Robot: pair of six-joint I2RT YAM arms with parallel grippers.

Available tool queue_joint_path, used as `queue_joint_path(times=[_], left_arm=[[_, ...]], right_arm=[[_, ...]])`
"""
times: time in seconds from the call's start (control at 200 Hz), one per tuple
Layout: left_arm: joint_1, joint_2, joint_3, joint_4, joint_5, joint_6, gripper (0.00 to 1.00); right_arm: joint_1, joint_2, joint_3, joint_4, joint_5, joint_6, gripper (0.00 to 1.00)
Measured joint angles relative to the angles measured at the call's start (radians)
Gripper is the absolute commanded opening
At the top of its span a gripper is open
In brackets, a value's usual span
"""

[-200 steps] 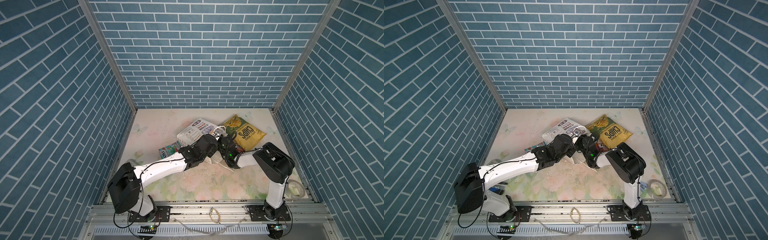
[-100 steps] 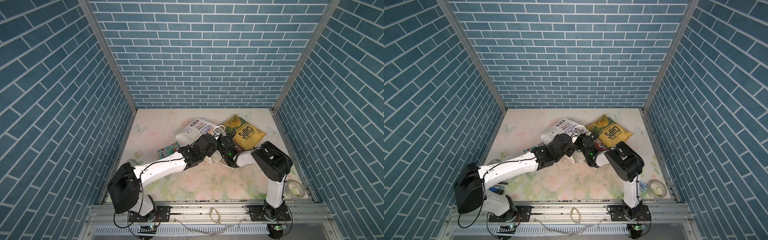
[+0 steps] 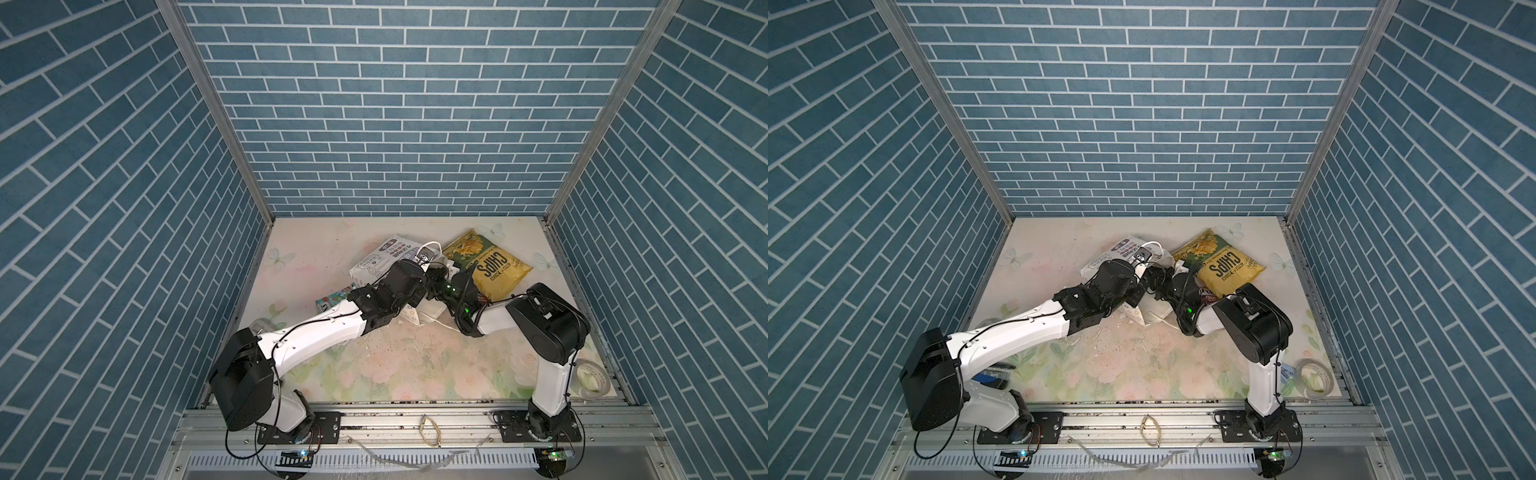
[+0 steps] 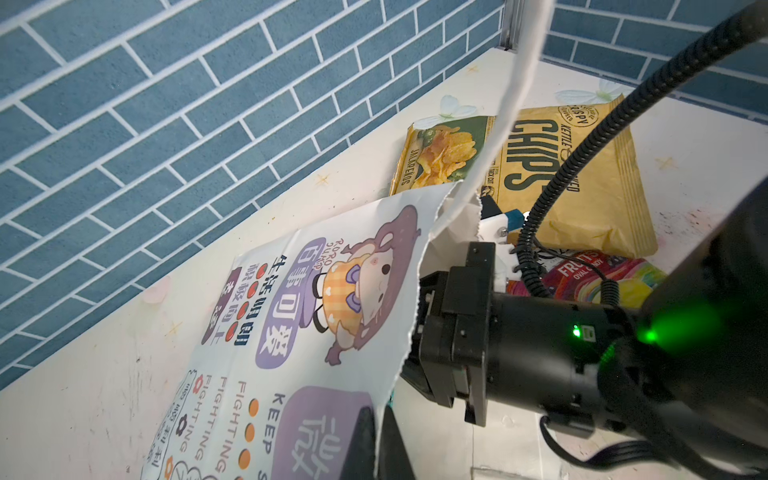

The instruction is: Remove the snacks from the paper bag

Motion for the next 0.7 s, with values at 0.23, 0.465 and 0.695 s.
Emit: queue_joint_path(times=[0.23,0.465,0.695], left_arm=[[0.028,0.0,0.033,-0.045,0.037,-0.028,0.0],[0.043,0.0,0.058,-0.077,0.059,-0.047,0.0],[0.048,0.0,0.064,-0.093,0.071,-0.053,0.0]], right_arm=[[-0.001,-0.053,-0.009,-0.058,-0.035,-0.088,0.0],[-0.001,-0.249,-0.043,-0.211,-0.053,-0.254,0.0],[-0.001,-0.394,-0.069,-0.374,-0.056,-0.395,0.0]])
